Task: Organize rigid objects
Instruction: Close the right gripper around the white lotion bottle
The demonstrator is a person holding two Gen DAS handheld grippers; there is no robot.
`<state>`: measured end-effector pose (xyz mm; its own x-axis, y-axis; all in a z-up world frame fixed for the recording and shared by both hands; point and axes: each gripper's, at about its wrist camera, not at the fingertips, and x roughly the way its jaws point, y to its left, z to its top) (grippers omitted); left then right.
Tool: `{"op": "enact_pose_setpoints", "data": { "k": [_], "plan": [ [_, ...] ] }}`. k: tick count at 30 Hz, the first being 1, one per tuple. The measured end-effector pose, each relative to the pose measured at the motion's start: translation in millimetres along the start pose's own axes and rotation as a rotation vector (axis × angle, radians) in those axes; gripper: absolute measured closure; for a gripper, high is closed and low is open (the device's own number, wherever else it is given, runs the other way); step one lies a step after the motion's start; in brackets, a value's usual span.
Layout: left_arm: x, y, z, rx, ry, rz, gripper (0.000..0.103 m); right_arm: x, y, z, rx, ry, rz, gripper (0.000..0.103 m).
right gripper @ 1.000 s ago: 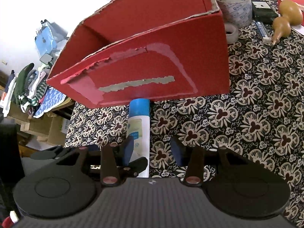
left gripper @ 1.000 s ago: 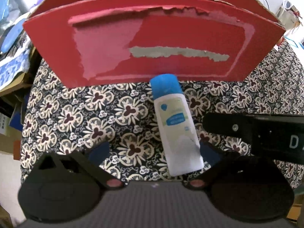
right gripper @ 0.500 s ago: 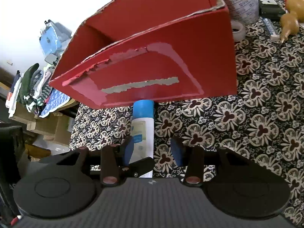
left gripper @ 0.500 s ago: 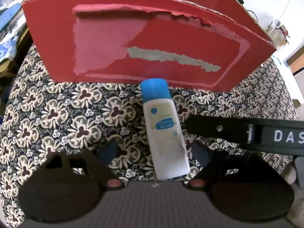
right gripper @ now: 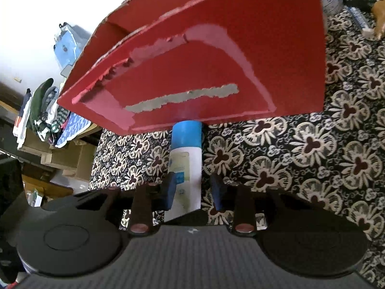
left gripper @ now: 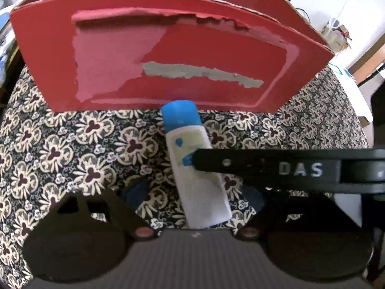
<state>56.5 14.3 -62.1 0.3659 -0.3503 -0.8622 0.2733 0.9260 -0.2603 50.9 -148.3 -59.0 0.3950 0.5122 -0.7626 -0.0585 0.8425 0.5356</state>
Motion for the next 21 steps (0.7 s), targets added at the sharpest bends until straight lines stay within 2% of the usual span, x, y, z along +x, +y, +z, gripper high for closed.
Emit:
{"op": "enact_pose_setpoints", "data": {
  "k": [7,12,16,21],
  "plan": [
    [7.2,-6.6,-1.1,0.015,-0.02,-0.012,0.025,8.7,2.3,0.8,0.011,0.005,0.048,0.089],
    [5.0,-1.5,-4.1,0.024,-0.034,-0.036,0.027,13.2,-2.5,3.6,0.027,0.059,0.113,0.094],
    [0.8,-0.1,-7.2,0.05,-0.052,-0.021,0.032,15.7,1.4,4.2,0.004,0.057,0.121,0.093],
    [1.1,-3.2,-7.6,0.074,-0.052,-0.007,0.033,17.3,-0.2,5.3,0.006,0.049,0.133,0.092]
  ]
}}
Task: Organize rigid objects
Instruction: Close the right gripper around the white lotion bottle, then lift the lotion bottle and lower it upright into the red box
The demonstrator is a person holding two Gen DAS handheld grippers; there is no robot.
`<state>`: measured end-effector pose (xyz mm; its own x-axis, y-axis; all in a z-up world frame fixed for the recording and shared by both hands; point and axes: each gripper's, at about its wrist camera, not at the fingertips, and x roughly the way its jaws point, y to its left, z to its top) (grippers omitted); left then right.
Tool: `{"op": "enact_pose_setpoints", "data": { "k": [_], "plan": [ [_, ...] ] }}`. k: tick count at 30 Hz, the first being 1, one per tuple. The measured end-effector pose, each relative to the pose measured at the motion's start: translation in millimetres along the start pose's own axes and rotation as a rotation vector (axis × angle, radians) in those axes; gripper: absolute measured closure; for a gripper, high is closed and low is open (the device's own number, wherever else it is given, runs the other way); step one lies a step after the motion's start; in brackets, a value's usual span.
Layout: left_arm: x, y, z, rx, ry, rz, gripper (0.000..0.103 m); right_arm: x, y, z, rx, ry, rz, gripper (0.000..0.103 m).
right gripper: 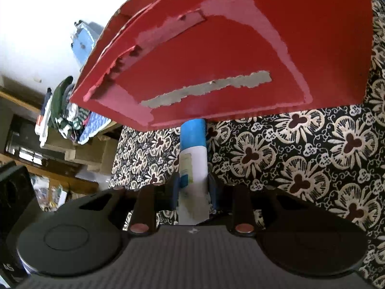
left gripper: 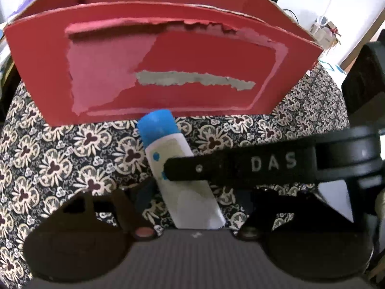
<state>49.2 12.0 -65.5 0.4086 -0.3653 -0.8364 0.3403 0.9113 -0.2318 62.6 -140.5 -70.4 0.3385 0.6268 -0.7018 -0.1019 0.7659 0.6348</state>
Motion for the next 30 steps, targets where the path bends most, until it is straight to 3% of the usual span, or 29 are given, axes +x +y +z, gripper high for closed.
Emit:
{"op": "enact_pose_setpoints", "data": {
  "k": [5,11,18,25,30],
  "plan": [
    [-5.4,-10.0,-2.8,0.06,0.002,-0.01,0.034,-9.0,-2.4,-7.7,0.001,0.009,0.014,0.094],
    [-20.0,-42.3,-3.3,0.217,-0.033,-0.028,0.033,-41.8,-8.9,-19.2,0.029,-0.036,0.055,0.095],
    [-48.4,-83.5,9.0,0.399,-0.152,-0.084,0.033,-98.4,1.8,-35.9,-0.032,-0.23,0.022,0.095],
    [-81.0,-94.1,44.6,0.427,-0.291,-0.139,0.034,-146.3,24.4,-25.4,-0.102,-0.444,0.038,0.095],
    [-88.0,-89.2,87.6,0.411,-0.374,-0.089,0.035,-153.4,49.3,13.6,-0.22,-0.517,0.031,0.095]
  ]
}}
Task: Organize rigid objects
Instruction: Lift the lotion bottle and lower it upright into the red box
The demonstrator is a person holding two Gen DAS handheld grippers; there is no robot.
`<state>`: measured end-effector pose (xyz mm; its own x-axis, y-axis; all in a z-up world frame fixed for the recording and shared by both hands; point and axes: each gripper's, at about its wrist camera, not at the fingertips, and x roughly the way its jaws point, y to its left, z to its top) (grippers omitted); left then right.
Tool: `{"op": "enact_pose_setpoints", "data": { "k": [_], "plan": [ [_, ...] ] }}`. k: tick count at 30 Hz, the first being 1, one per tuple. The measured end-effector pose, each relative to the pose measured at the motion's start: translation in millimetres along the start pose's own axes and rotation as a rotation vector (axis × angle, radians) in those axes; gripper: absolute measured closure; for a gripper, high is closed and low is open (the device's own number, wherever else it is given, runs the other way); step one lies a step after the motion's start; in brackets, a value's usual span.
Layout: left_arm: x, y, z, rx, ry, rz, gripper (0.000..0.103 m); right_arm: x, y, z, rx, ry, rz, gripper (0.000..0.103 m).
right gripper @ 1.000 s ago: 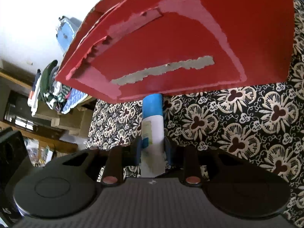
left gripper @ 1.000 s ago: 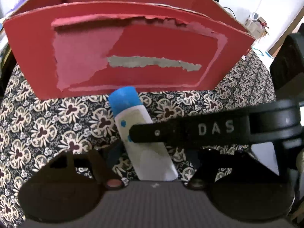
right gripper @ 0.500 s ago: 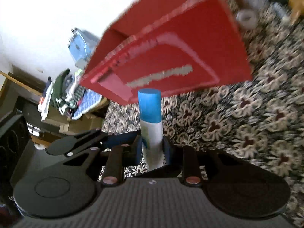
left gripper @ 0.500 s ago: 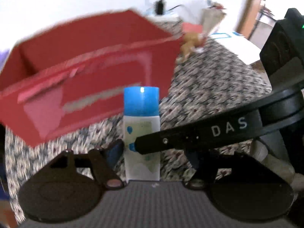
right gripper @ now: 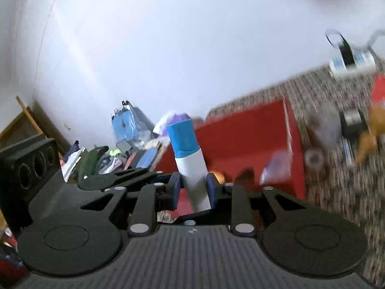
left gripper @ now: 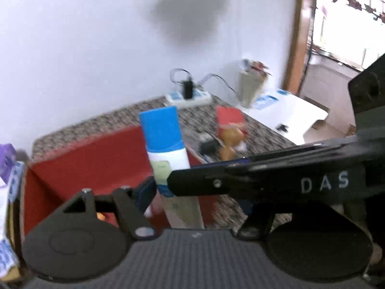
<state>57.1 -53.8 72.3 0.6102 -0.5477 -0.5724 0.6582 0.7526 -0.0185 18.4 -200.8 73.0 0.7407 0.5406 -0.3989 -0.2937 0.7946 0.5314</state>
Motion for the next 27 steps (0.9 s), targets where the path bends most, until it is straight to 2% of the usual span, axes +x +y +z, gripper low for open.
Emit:
{"op": "enact_pose_setpoints", "data": {
  "k": [3,9,16,19,21,23,27],
  "plan": [
    [15.1,26.4,14.3,-0.045,0.008,0.039,0.036,29.4,-2.4,20.4,-0.019,-0.011,0.012,0.095],
    [55.0,84.5,19.2,-0.175,0.085,0.087,0.04,100.6,-24.4,51.1,0.097,0.04,0.038,0.096],
    [100.0,123.5,-7.5,-0.266,0.247,0.118,0.043,171.5,-37.5,38.0,0.153,0.176,-0.059,0.096],
    [107.0,131.1,-17.8,-0.286,0.283,0.137,0.045,185.4,-42.5,27.3,0.188,0.236,-0.095,0.103],
    [105.0,132.2,-17.4,-0.287,0.288,0.137,0.047,187.0,-47.7,24.5,0.226,0.262,-0.085,0.103],
    [104.9,133.7,-17.1,-0.281,0.288,0.151,0.038,187.3,-49.4,24.4,0.243,0.258,-0.075,0.103],
    [106.3,130.6,-16.0,-0.266,0.296,0.168,0.038,185.4,-44.3,24.3,0.219,0.272,-0.09,0.103]
  ]
}}
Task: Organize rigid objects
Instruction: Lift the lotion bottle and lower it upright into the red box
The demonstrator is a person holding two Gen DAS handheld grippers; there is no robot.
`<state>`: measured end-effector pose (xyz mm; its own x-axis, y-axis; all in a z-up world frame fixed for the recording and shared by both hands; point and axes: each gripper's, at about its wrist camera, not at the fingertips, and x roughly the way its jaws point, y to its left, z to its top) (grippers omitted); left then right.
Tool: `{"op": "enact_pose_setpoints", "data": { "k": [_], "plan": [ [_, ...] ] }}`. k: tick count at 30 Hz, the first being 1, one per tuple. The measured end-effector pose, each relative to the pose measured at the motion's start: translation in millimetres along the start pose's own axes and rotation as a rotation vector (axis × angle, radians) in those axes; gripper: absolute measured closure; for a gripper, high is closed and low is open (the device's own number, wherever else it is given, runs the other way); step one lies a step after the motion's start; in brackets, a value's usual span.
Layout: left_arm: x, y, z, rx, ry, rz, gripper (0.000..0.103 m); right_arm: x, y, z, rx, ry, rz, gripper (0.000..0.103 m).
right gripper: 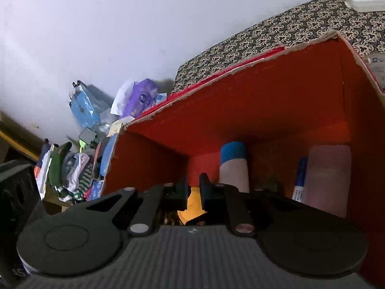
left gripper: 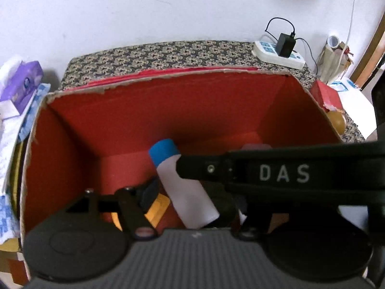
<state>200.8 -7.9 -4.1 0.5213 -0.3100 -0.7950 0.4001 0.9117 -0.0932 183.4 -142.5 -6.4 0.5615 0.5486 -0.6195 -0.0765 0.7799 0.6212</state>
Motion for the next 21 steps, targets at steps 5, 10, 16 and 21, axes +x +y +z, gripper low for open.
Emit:
{"op": "enact_pose_setpoints", "data": {
  "k": [5,10,16,21],
  "plan": [
    [0.9,-2.2,-1.5,0.009,0.0,0.029,0.038,3.0,-1.0,2.1,-0.006,0.014,0.005,0.103],
    [-0.1,-5.0,-3.4,0.016,-0.002,0.064,0.038,4.4,3.3,1.8,-0.034,0.011,-0.012,0.103],
    [-3.4,-12.0,-4.1,0.049,-0.023,0.124,0.02,0.1,11.7,-3.1,-0.11,-0.035,-0.09,0.103],
    [-3.9,-14.4,-4.1,0.067,-0.038,0.143,0.018,-14.5,6.7,-5.2,-0.131,-0.099,-0.161,0.103]
  ]
}}
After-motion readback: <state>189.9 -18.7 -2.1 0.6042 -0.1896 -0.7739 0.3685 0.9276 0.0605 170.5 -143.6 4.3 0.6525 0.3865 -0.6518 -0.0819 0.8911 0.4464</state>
